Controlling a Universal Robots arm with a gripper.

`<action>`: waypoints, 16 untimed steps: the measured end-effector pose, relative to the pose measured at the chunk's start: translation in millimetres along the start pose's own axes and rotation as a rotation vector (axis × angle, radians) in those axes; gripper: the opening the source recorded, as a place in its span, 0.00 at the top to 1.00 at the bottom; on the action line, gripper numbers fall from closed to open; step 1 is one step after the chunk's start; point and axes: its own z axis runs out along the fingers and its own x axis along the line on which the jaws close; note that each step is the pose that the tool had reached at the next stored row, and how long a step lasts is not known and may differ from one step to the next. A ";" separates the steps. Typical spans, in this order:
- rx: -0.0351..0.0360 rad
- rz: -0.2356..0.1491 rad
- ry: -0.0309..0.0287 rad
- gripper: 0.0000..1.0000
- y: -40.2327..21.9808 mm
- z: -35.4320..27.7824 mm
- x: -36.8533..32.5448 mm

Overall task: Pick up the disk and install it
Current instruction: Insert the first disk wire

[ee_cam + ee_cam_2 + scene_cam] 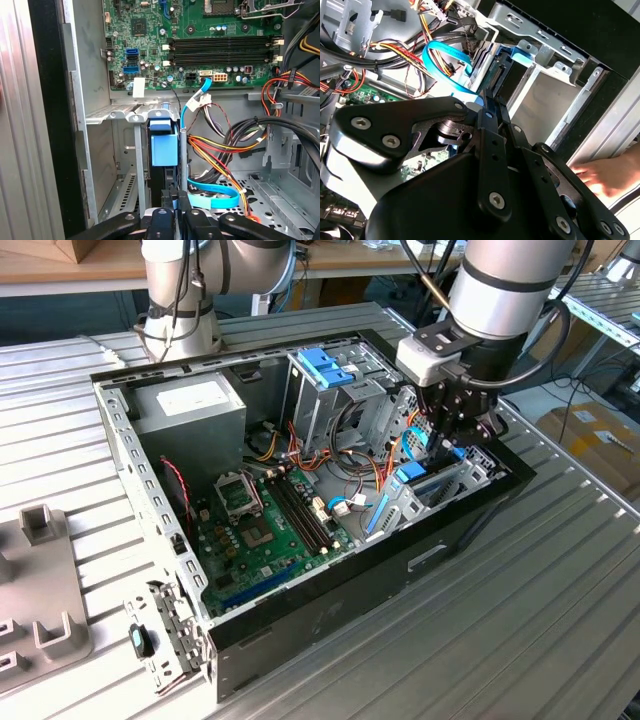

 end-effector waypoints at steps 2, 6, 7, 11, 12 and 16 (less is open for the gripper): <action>0.0000 0.000 0.0001 0.84 0.1 0.3 0.1; 0.0000 0.000 -0.0001 0.84 -0.5 0.5 0.0; 0.0000 0.000 -0.0001 0.84 -0.6 0.5 0.0; 0.0000 0.000 -0.0001 0.84 -0.5 1.2 0.0; 0.0000 0.000 -0.0001 0.84 -0.4 1.5 0.0; 0.0000 0.000 0.0000 0.84 -0.3 2.1 0.0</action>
